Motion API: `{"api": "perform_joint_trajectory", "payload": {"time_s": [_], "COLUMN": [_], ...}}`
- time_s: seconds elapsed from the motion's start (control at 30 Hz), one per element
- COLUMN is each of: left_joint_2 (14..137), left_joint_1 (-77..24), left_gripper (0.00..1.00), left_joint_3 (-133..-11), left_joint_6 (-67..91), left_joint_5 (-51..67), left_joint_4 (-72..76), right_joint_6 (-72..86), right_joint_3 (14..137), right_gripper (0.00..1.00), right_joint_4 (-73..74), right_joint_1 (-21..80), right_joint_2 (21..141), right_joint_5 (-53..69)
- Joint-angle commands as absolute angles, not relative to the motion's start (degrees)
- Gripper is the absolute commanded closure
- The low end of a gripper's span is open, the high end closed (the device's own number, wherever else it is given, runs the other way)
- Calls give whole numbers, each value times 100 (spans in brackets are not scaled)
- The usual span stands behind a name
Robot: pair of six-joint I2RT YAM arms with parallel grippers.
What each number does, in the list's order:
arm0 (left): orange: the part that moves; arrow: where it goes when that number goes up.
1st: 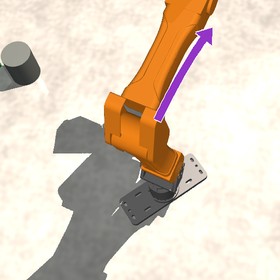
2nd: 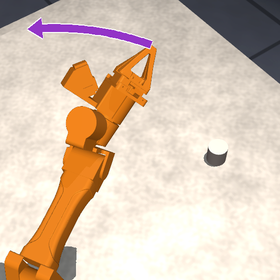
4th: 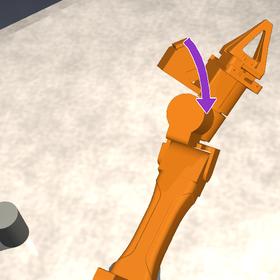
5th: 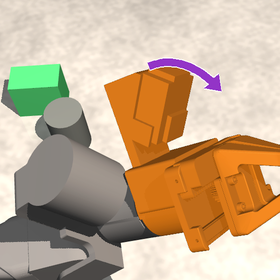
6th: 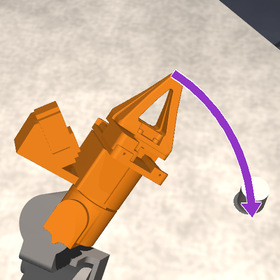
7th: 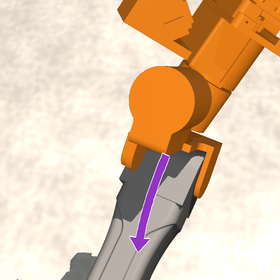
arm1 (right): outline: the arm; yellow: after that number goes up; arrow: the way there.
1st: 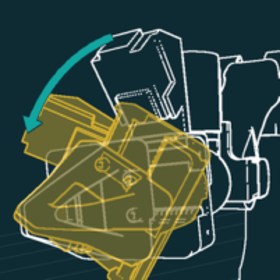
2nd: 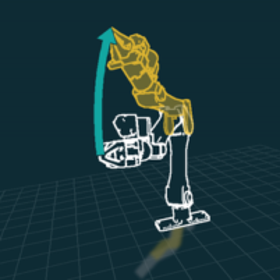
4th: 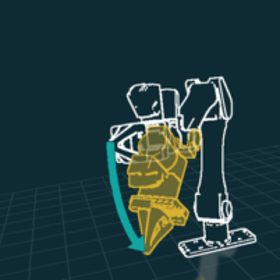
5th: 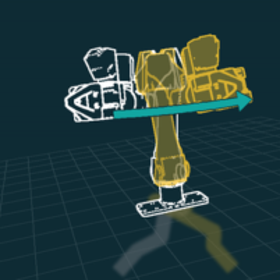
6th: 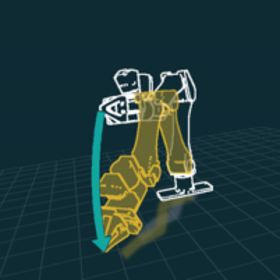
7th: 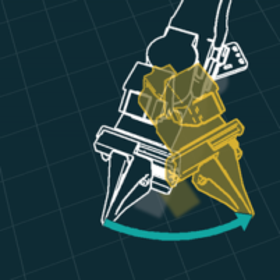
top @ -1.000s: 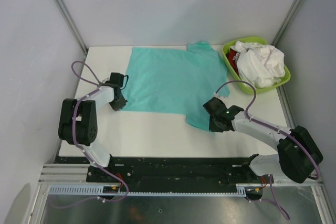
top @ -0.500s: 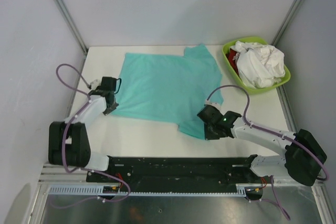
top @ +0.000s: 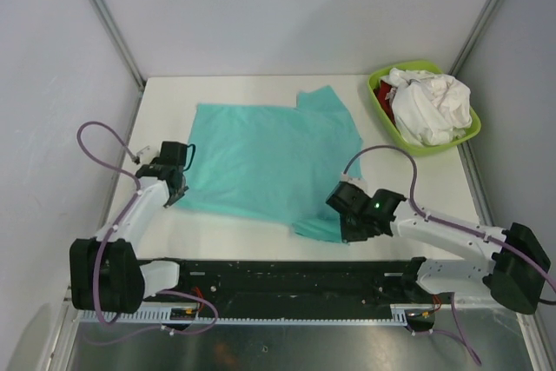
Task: Fold and stack the t-shirts
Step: Fold the flattened tshirt in 1/3 of the way
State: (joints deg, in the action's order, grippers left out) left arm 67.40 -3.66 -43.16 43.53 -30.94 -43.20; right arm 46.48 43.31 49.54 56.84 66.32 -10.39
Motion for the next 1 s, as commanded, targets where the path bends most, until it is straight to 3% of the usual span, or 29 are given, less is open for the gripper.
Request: {"api": "perform_joint_trajectory", "payload": {"time_s": [0.0, 0.53, 0.97], "left_joint_2": [7231, 9519, 9708], "left_joint_1": [-315, -322, -313], "left_gripper": [100, 100, 100], "left_joint_3": [-4845, -6915, -7170], "left_joint_6": [4249, 3744, 3669], "left_joint_5": [-3210, -2315, -2749], "left_joint_4": [-4273, -3685, -3665], "right_joint_6": [4177, 2904, 2758], "right_joint_3": [5127, 7161, 7705], "right_gripper": [99, 100, 100], "right_joint_4": [5224, 4058, 3702], "right_joint_1": [5137, 3397, 3077], "right_joint_2": [6824, 9053, 9715], "right_joint_5": [-1573, -1812, -1859]}}
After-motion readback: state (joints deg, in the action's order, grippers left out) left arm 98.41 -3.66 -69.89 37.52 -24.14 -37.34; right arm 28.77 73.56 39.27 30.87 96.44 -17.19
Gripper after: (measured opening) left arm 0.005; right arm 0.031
